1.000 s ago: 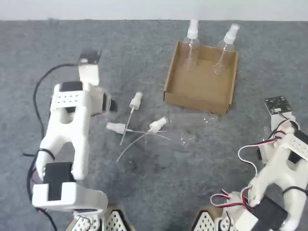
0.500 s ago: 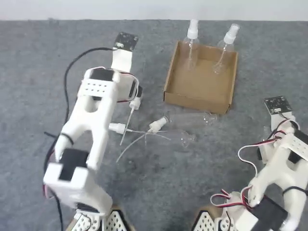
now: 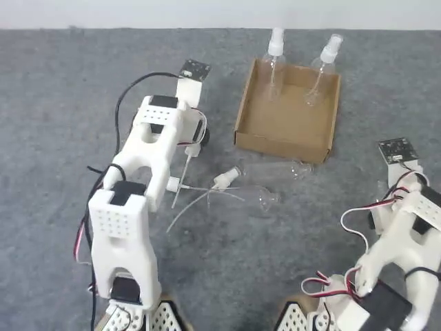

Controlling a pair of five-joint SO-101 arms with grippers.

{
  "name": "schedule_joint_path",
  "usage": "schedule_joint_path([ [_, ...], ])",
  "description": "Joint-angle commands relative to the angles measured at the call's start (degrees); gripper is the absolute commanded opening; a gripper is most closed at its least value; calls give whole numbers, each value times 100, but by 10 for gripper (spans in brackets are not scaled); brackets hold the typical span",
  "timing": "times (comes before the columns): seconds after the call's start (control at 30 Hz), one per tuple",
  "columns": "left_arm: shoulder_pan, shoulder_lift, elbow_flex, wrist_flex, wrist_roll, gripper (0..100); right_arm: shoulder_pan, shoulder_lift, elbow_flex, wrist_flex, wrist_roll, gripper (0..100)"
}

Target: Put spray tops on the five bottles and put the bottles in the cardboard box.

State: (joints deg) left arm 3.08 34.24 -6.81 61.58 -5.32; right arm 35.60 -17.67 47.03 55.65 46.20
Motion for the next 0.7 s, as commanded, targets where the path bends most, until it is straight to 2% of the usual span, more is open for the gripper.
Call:
schedule_joint_path([
  [0.0, 26, -132, -303, 35, -53, 103, 31, 31, 9, -75, 53, 35],
  [0.27, 88, -440, -303, 343, -9, 14, 57, 31, 9, -75, 53, 35],
  [0.57, -9, -2567, -268, 1714, 0, 13, 40, 31, 9, -75, 53, 35],
  [0.67, -62, -3297, -110, 2110, 229, 13, 40, 31, 9, -75, 53, 35],
])
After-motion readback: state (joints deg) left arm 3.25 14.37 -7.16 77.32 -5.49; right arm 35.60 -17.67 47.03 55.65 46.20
